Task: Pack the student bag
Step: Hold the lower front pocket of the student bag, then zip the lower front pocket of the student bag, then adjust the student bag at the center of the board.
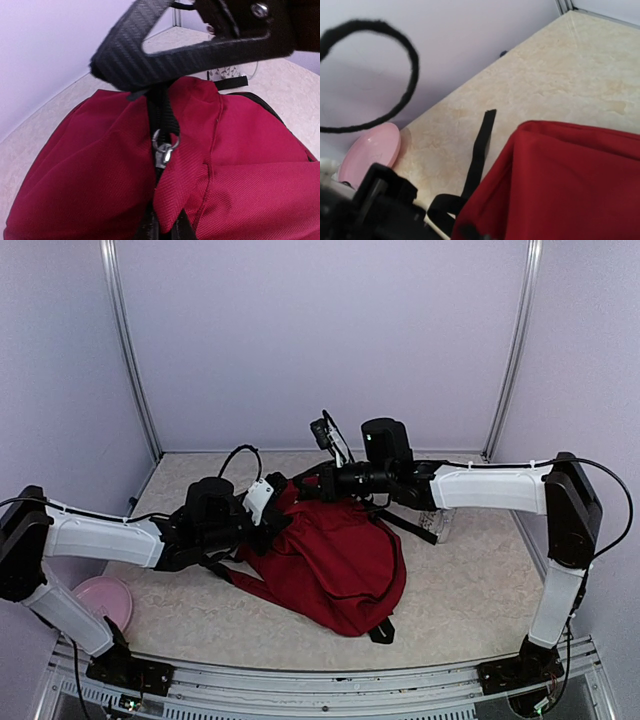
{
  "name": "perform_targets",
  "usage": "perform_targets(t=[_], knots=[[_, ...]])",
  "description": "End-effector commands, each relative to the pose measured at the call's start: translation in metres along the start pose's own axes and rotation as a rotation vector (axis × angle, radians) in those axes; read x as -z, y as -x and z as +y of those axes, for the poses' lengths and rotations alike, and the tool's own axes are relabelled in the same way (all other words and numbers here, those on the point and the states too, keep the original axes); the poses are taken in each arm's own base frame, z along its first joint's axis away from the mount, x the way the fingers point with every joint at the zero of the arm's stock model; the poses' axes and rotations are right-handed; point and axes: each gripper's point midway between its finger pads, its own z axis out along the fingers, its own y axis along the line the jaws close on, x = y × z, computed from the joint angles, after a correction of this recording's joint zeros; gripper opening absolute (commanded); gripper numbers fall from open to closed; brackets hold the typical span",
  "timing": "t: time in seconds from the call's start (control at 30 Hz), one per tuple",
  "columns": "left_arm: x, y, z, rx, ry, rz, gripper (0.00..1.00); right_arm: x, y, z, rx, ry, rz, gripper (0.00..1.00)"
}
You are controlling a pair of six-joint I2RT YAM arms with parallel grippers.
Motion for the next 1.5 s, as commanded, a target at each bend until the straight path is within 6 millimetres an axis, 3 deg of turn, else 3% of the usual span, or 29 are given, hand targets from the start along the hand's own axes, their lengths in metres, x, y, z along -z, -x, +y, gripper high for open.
perform_targets(t=[0.0,0.27,0.47,0.7,0.87,1.0,1.2,1.3,1.47], knots=[[0.002,0.001,0.003,0.016,0.023,0.002,0.00,0.007,0.030,-0.008,0.039,-0.051,-0.069,0.00],[0.024,-0.008,-0.012,0.022,0.019,0.022,0.00,0.050,0.041,-0.085,0.022,-0.311,-0.091,0.00],[0.032,-0.009,-0.019,0.007,0.019,0.047,0.00,0.093,0.034,-0.122,-0.021,-0.421,-0.101,0.00],[0.042,-0.010,0.006,0.030,0.155,0.083,0.00,0.138,-0.023,-0.163,-0.092,-0.589,-0.023,0.00],[0.053,-0.001,0.014,0.077,0.168,0.015,0.00,0.139,-0.079,-0.175,-0.166,-0.595,0.060,0.00],[0.055,-0.002,0.015,0.107,0.153,0.007,0.00,0.137,-0.114,-0.180,-0.221,-0.592,0.093,0.00],[0.063,0.000,0.025,0.121,0.179,-0.025,0.00,0.136,-0.113,-0.176,-0.217,-0.577,0.098,0.00],[0.065,0.006,0.043,0.131,0.227,-0.044,0.00,0.127,-0.098,-0.151,-0.182,-0.510,0.105,0.00],[0.081,0.023,0.079,0.168,0.323,-0.110,0.00,0.118,-0.055,-0.075,-0.045,-0.433,0.080,0.00]])
